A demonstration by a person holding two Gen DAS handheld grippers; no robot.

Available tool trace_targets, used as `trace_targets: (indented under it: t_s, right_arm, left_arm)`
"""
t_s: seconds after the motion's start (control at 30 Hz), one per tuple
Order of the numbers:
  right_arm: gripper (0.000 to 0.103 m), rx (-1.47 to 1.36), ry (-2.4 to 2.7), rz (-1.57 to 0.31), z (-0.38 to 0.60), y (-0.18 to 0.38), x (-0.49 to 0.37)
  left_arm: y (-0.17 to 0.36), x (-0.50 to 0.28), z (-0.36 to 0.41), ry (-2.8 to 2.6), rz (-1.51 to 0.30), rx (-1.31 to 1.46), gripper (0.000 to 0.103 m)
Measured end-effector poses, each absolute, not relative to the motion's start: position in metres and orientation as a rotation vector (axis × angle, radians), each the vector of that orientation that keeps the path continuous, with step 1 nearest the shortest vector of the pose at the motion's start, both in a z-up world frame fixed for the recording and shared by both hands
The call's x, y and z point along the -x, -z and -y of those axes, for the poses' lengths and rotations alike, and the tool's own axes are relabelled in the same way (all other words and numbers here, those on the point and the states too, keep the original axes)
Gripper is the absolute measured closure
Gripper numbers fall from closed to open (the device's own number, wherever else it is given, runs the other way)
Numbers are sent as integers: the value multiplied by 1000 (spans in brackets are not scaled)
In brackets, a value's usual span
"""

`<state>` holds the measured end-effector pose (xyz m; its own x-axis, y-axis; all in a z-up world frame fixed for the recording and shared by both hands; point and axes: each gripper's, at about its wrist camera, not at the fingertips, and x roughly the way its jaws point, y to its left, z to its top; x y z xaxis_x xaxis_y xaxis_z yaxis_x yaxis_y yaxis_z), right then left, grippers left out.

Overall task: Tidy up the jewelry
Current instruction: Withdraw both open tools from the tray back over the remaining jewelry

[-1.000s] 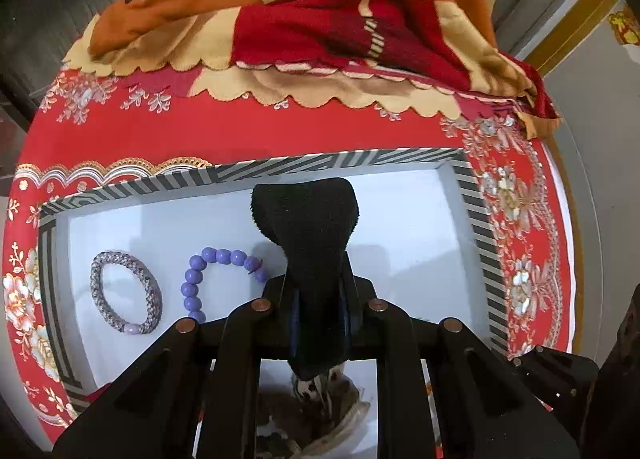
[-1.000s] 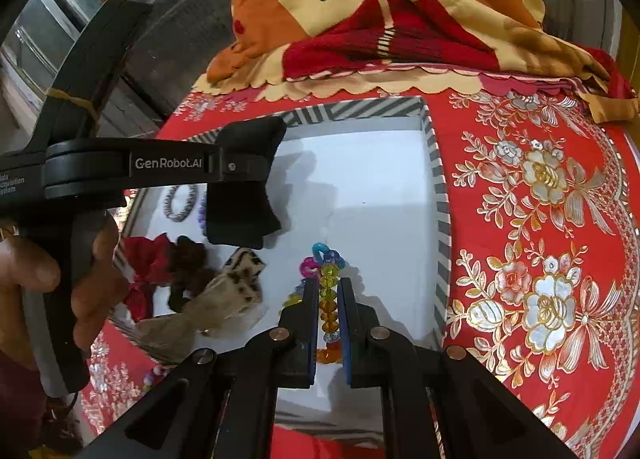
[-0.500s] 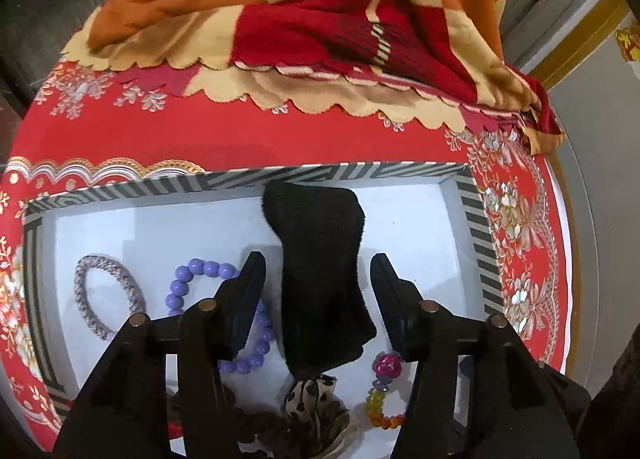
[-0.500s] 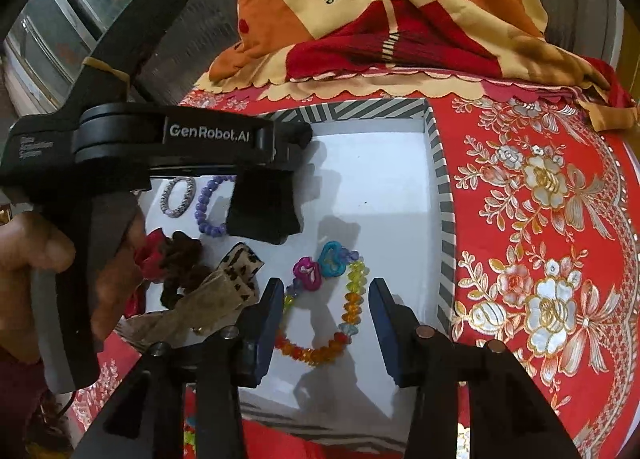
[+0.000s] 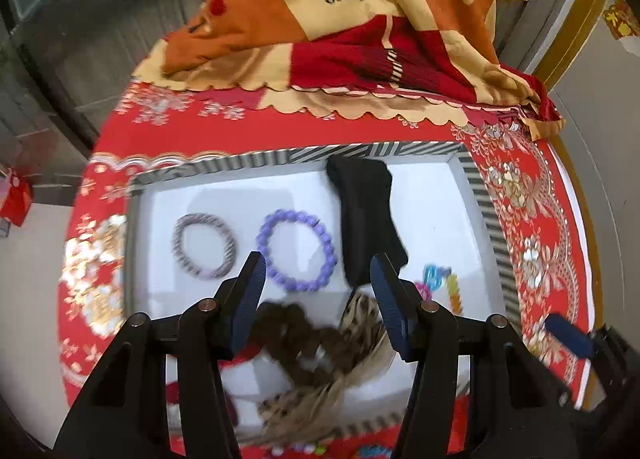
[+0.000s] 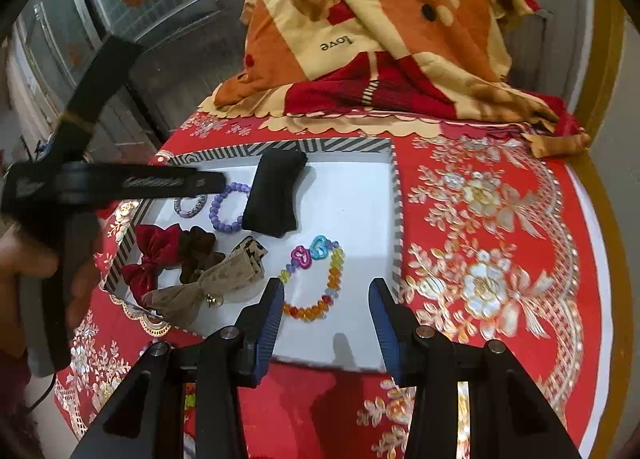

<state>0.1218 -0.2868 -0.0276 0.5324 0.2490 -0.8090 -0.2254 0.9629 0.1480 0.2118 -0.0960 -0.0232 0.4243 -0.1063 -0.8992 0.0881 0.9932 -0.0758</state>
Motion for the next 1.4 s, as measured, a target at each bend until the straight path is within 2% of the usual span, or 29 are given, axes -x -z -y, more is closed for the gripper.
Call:
trace_targets:
  t_s: [0.43,0.73,1.4]
  right_arm:
    - [61,-15,-218,-943,278,-1,-70]
    - [61,-11,-216,-959,271,-5,-29]
    - [61,-22,-202,-938,261,-16,25]
  left_arm:
    - [-9,-124,87,117,-1040,-21,49]
    - [-12,-80,76,115,-1026,-28,49]
    - [-19,-22,62,123,-1009,-34,49]
